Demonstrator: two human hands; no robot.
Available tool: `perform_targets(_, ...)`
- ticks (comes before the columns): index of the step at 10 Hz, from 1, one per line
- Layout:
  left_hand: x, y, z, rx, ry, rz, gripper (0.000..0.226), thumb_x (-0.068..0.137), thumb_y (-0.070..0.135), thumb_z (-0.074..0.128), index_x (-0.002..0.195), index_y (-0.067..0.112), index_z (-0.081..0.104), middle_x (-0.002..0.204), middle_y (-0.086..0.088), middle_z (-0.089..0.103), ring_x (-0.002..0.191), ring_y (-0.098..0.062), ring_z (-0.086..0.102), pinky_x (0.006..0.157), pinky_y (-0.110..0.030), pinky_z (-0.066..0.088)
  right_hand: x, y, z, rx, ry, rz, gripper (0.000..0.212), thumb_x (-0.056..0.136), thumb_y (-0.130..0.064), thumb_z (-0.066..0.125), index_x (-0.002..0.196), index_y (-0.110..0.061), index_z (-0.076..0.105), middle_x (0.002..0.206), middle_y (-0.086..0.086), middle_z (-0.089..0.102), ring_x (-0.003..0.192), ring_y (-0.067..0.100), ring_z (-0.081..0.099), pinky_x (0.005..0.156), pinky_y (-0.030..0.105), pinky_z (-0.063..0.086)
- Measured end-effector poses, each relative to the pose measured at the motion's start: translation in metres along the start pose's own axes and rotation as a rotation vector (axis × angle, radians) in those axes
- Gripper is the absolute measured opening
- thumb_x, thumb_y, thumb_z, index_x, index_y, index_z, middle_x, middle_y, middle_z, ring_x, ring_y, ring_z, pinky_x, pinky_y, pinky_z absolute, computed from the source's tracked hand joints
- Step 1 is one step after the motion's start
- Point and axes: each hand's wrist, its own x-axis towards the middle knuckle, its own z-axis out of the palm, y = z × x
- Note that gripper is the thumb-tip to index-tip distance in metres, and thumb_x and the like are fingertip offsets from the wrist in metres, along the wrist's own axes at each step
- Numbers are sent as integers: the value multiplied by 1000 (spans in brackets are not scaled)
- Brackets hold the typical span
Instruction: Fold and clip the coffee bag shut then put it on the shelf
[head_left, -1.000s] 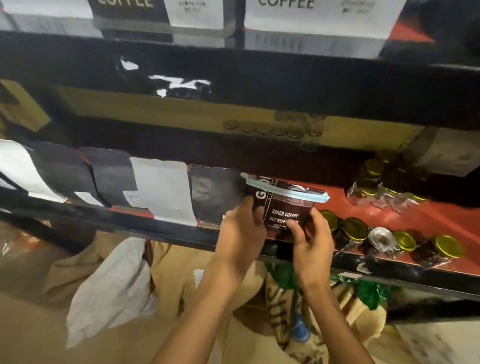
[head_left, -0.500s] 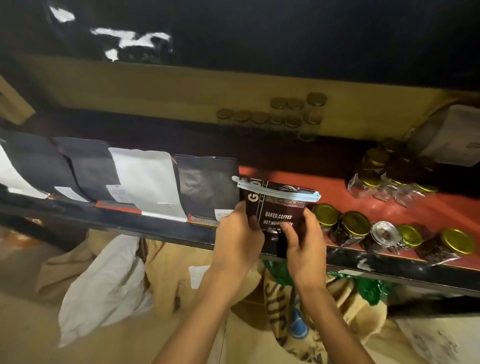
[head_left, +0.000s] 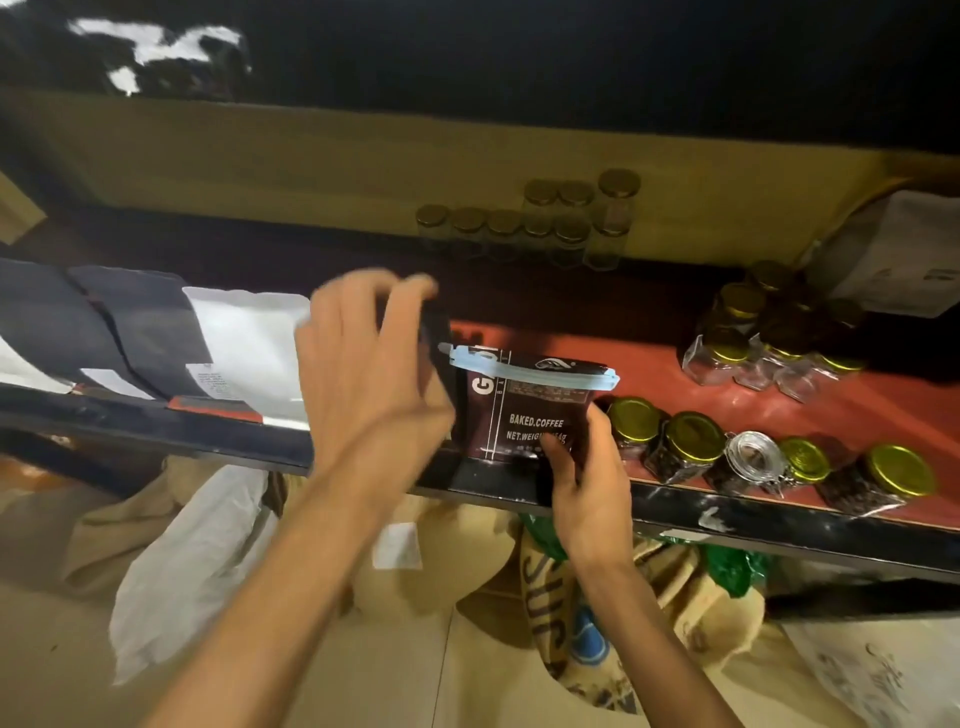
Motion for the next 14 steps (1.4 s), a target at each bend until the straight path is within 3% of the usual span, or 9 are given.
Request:
perform_targets(1,44,-28,-4,233,-376,274,56,75,25,75,127,20,55,112,-12,64,105,-36,55,91,-45,37,0,0,-2,21,-17,12,42,99,-31,58,139,-32,45,134,-8,63,117,-2,53,90,11,39)
perform_targets(2,68,-43,1,34,-733,220,41,84,5,65,121,22,59,110,-9,71,104,-33,65,87,-48,53,-2,-5,0,23,-6,5,41,99,-32,57,138,-27,46,134,-2,65,119,12,61,95,28,48)
perform_targets(4,67,-51,8,-148,-762,257,55,78,-21,55,121,12,64,111,-15,71,106,-29,68,84,-47,58,-4,-9,1,-14,12,5,39,100,-23,58,138,-23,47,132,1,66,122,22,63,99,42,53)
perform_targets(5,68,-54,9,-195,-778,263,53,78,-23,53,117,10,65,108,-16,70,106,-30,68,82,-48,58,-2,-7,-1,-15,-17,13,39,100,-36,56,135,-25,46,130,1,68,118,21,64,90,34,51)
perform_targets(6,69,-54,10,-225,-794,269,47,77,-24,53,109,8,65,104,-16,70,103,-30,68,81,-49,58,1,-4,-2,-14,-26,28,37,101,-36,55,135,-25,45,128,2,68,115,22,63,89,36,51)
perform_targets(9,59,-51,17,-23,-612,380,41,86,-2,60,124,12,55,110,-13,67,101,-34,61,88,-42,45,-7,-7,3,36,-55,132,53,100,-18,59,150,-17,39,146,8,54,135,21,49,115,48,39)
perform_targets(10,55,-55,17,11,-575,383,55,83,5,63,134,17,47,115,-8,63,111,-31,56,107,-47,30,-13,-14,2,137,-61,148,76,92,-12,70,155,-24,29,151,3,49,141,18,44,118,48,36)
perform_targets(12,45,-51,18,72,-506,415,82,74,9,74,145,16,34,122,-9,63,113,-33,58,105,-44,35,-11,-26,5,199,-33,135,83,89,-6,72,155,-25,26,149,3,52,140,19,46,115,53,40)
perform_targets(14,41,-51,1,-209,-418,349,82,75,-3,75,145,11,35,135,-12,56,125,-34,50,111,-47,31,-35,-31,-3,163,-52,155,86,93,-13,70,157,-33,17,153,-2,49,141,16,43,116,53,37)
